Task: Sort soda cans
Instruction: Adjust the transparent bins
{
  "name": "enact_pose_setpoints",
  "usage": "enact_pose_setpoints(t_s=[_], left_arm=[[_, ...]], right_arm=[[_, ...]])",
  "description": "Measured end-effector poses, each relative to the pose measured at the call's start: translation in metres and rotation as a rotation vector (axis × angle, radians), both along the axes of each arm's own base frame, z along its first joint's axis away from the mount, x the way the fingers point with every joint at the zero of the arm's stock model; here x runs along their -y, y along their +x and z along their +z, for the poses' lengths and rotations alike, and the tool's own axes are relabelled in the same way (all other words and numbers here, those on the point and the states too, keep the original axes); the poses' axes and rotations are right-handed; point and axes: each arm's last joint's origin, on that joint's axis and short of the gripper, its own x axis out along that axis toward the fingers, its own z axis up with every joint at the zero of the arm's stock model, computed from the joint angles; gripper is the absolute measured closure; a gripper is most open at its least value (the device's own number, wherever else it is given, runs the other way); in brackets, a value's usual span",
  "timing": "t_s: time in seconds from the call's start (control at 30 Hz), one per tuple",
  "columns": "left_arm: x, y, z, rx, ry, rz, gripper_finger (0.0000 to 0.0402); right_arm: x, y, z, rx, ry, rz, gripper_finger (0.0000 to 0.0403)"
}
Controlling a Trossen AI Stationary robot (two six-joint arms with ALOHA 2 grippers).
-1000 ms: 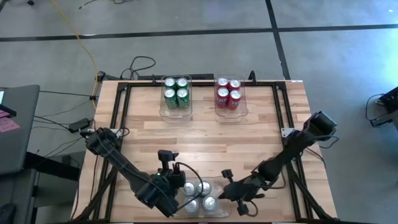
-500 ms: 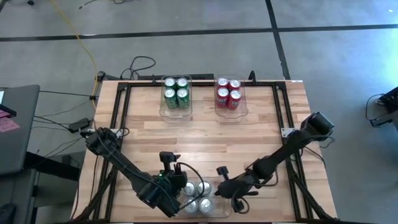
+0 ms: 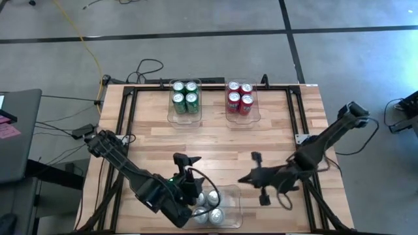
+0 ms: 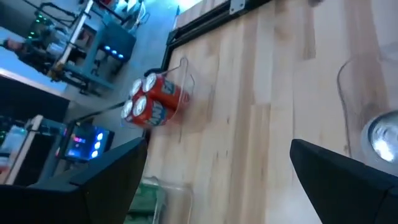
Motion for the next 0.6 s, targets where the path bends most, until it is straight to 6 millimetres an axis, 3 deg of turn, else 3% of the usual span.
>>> enact_pose_setpoints(t_s=[0.2, 0.6], left_arm=[[-0.026, 0.015, 0.013, 0.023, -0.035, 0.065, 0.0032], [-0.100, 0.052, 0.024, -0.058, -0.178, 0.124, 0.0220]], right_arm=[[0.017, -0.019, 0.017, 0.010, 0.026, -0.079, 0.0394], [0.028, -0.029, 0.019, -0.005, -0.022, -0.171, 0.0394]])
